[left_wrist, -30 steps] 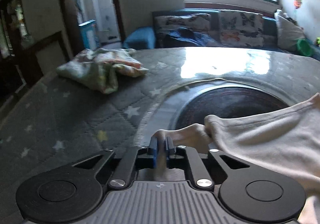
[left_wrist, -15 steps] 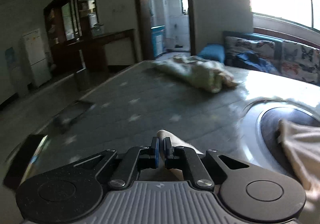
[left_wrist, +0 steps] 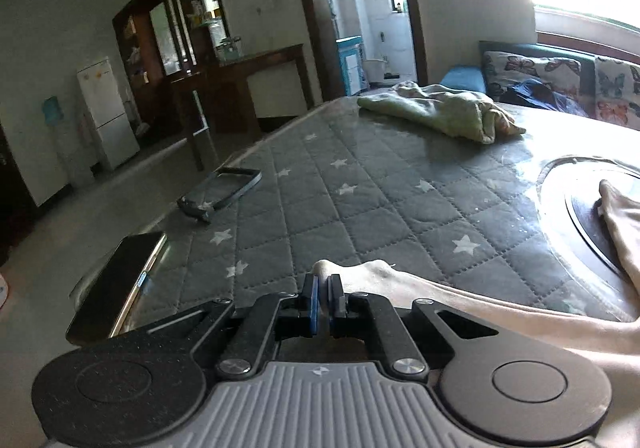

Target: Fold clothes

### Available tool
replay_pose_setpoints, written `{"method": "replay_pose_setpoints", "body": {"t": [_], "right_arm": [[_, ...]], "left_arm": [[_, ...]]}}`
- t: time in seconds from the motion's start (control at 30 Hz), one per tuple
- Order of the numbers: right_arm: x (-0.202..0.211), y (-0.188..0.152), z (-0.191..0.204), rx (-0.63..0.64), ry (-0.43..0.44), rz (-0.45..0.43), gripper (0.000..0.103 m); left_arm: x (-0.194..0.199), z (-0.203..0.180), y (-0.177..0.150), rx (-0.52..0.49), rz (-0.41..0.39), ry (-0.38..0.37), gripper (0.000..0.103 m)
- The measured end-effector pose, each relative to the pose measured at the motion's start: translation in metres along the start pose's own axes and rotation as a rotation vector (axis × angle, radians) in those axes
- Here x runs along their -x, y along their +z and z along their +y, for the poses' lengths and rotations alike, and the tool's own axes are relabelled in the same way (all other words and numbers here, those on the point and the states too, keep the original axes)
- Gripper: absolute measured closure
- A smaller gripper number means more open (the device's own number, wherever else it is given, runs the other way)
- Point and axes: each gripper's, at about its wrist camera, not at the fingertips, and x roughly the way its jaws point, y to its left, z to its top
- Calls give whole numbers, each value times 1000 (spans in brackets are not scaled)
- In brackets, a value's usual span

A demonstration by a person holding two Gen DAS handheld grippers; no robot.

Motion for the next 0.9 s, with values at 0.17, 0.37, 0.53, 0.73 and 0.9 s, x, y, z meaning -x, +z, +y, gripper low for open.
{"method": "replay_pose_setpoints", "body": {"t": [0.17,0.37,0.53,0.73,0.9], "right_arm": [[-15,-8,25,82,38,45,33],[-4,-3,27,93,57,44,33],[-7,1,19,57,75,50,33],[-6,4,5,35,60,51,28],[-7,13,-24,-18,-6,33,28]], "left_arm": [[-9,3,-4,-22,30,7,95],[-11,13,-11,-8,57,20,78],[5,15,1,49,38,-37,55],[37,-34,14,6,11,-371,50],[60,-98,13,-109,7,-639,50]]}}
